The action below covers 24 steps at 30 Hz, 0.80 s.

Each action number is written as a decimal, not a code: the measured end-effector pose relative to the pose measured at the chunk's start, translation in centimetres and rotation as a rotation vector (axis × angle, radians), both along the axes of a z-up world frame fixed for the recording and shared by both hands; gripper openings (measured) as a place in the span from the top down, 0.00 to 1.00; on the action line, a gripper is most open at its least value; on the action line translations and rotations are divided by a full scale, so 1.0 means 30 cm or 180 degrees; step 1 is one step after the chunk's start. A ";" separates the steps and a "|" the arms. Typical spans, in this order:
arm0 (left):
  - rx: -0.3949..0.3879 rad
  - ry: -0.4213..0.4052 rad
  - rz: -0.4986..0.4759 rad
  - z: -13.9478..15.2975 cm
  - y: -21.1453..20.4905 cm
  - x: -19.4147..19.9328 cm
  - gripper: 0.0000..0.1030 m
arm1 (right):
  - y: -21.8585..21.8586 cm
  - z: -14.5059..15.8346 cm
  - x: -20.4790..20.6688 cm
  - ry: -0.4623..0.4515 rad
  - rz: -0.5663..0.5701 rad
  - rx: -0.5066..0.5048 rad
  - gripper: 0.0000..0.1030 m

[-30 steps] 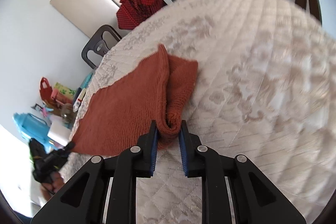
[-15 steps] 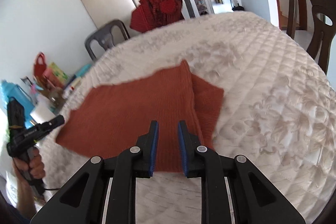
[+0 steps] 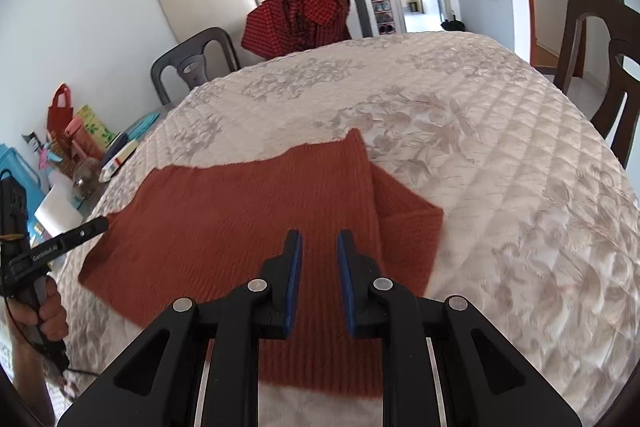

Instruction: Fold small clothes

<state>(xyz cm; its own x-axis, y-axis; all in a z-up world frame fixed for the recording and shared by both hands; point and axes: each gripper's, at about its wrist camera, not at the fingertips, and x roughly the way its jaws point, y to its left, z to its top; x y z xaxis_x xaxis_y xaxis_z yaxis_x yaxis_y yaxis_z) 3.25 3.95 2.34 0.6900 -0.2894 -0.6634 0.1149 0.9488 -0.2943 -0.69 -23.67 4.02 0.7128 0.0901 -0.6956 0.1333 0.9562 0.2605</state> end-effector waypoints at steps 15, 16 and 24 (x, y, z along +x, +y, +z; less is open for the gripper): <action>-0.0018 -0.0087 -0.0088 0.032 -0.003 -0.041 0.79 | 0.151 0.048 0.043 -0.0008 0.0423 0.0040 0.83; -0.0018 -0.0049 -0.0087 0.023 -0.004 -0.036 0.79 | 0.189 0.044 0.058 0.0009 0.0533 0.0040 0.83; -0.0027 0.0034 -0.0133 -0.020 -0.007 -0.044 0.79 | 0.359 -0.049 0.153 0.0266 0.0951 -0.0031 0.84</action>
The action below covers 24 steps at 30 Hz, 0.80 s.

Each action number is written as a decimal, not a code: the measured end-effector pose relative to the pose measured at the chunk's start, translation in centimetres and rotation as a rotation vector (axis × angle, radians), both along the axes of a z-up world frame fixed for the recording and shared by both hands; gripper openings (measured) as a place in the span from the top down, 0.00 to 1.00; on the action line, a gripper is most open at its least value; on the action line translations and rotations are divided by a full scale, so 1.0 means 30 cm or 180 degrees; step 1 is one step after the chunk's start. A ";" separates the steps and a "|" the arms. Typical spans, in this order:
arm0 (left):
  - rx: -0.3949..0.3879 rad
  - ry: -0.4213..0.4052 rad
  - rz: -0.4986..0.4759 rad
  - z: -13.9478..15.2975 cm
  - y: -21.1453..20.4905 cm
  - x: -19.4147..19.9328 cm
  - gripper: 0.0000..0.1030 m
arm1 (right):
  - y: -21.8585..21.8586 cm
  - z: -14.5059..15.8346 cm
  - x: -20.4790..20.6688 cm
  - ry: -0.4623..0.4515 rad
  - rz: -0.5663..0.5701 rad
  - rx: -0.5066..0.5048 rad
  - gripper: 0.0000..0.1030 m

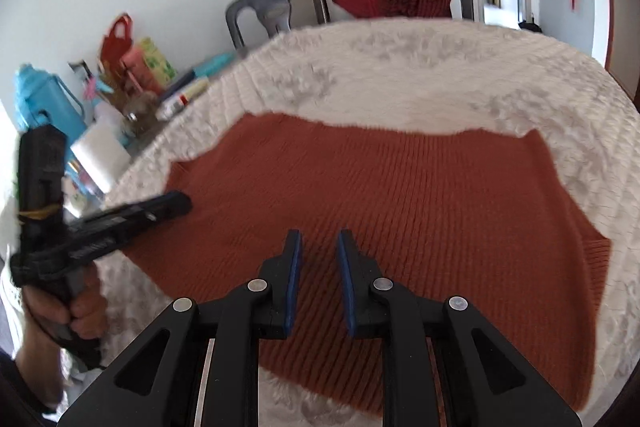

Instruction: Fold small clothes

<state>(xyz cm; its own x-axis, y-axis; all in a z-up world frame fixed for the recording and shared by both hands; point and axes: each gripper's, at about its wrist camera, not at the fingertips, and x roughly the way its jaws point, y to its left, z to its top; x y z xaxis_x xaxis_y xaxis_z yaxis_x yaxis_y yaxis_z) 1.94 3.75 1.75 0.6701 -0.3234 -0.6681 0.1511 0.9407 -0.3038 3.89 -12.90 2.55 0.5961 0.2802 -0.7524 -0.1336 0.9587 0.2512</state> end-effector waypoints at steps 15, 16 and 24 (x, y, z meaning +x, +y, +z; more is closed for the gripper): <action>-0.0213 0.0043 -0.0066 -0.013 0.022 0.004 0.79 | 0.024 0.014 0.017 -0.0059 0.0001 -0.0043 0.85; -0.0213 0.0043 -0.0066 -0.014 0.021 0.005 0.79 | 0.029 0.019 0.003 -0.0078 0.0029 -0.0037 0.85; -0.0197 0.0029 -0.0061 -0.010 0.019 0.002 0.78 | 0.049 0.009 -0.111 -0.0041 0.0063 0.0052 0.85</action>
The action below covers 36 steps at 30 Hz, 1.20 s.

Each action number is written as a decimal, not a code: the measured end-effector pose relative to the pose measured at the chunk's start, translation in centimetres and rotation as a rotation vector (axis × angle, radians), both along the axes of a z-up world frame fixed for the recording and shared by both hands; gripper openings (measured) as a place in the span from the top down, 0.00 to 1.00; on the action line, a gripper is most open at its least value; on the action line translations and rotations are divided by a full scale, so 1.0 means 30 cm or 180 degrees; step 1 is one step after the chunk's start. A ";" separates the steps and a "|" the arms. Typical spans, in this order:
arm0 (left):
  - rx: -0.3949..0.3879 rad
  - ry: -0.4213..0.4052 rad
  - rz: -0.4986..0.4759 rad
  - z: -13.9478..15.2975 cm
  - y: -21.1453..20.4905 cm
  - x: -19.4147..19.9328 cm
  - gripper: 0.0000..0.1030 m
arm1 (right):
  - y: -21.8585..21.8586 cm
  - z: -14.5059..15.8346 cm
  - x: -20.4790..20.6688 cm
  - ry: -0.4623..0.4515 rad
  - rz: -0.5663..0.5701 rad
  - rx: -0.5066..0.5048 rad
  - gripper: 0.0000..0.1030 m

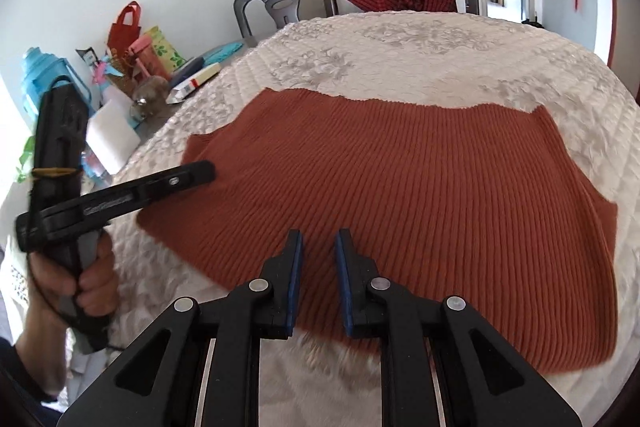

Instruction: Fold small clothes

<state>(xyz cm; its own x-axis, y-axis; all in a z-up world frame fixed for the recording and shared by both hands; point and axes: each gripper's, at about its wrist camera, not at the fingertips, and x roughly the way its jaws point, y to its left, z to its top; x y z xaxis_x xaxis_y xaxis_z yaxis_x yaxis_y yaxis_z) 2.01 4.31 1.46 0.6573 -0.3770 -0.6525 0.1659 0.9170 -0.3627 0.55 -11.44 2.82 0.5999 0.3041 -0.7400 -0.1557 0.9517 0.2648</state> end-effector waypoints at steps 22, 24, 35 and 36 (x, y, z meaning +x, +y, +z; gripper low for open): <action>-0.0370 0.0173 0.0226 -0.029 0.133 0.112 0.42 | -0.005 -0.043 -0.066 0.0112 0.0200 0.0220 0.83; -0.0521 0.0226 0.0117 -0.033 0.130 0.098 0.42 | -0.007 -0.044 -0.065 0.0114 0.0204 0.0237 0.83; -0.0851 0.0326 -0.0144 -0.049 0.105 -0.027 0.47 | -0.008 -0.048 -0.069 0.0101 0.0226 0.0245 0.83; -0.0816 0.0319 -0.0138 -0.049 0.101 -0.023 0.56 | -0.008 -0.047 -0.068 0.0107 0.0226 0.0245 0.83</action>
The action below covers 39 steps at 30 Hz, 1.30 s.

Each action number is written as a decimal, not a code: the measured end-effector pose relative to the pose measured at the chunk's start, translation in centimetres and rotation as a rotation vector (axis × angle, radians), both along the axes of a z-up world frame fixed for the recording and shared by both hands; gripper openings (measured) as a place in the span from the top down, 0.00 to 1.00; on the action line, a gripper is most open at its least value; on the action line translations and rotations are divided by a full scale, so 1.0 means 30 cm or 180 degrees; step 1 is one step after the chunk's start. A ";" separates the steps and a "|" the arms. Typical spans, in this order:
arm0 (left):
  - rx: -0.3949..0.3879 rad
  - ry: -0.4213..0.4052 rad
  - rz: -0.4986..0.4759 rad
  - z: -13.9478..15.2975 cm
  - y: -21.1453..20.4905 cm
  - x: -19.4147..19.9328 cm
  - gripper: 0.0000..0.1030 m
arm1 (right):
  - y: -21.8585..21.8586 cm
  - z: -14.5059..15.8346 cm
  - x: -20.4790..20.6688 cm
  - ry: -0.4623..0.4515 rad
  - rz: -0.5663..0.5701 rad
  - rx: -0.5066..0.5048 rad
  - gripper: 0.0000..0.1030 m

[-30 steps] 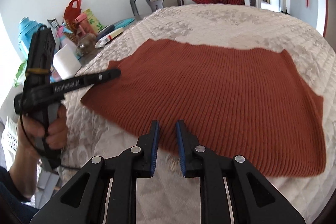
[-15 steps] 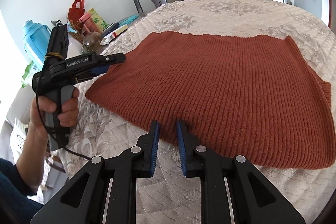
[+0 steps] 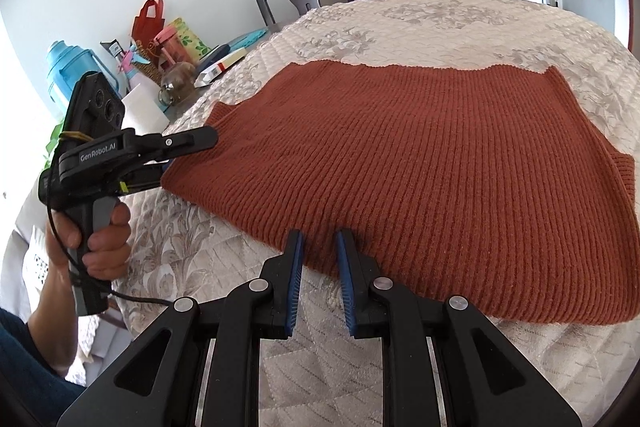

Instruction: Fold small clothes

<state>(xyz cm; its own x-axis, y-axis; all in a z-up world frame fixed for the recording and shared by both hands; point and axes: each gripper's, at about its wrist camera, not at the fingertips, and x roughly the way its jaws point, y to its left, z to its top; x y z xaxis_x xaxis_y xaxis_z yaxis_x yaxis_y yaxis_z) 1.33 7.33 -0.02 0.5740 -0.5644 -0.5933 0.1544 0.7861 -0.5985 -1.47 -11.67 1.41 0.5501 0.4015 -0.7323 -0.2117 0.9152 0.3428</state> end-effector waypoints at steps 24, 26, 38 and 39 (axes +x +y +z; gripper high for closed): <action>-0.0304 -0.0613 -0.0581 0.264 -0.231 0.066 0.81 | -0.201 0.069 -0.053 -0.0223 -0.0410 0.0466 0.82; -0.0289 -0.0632 -0.0737 0.276 -0.305 0.079 0.81 | -0.263 0.081 -0.083 -0.0270 -0.0578 0.0466 0.82; -0.0349 -0.0079 -0.1390 0.107 -0.599 0.135 0.69 | -0.454 0.088 -0.188 -0.0260 -0.1111 0.0525 0.82; -0.0421 -0.0119 -0.1398 0.125 -0.587 0.124 0.65 | -0.462 0.088 -0.191 -0.0260 -0.1110 0.0558 0.82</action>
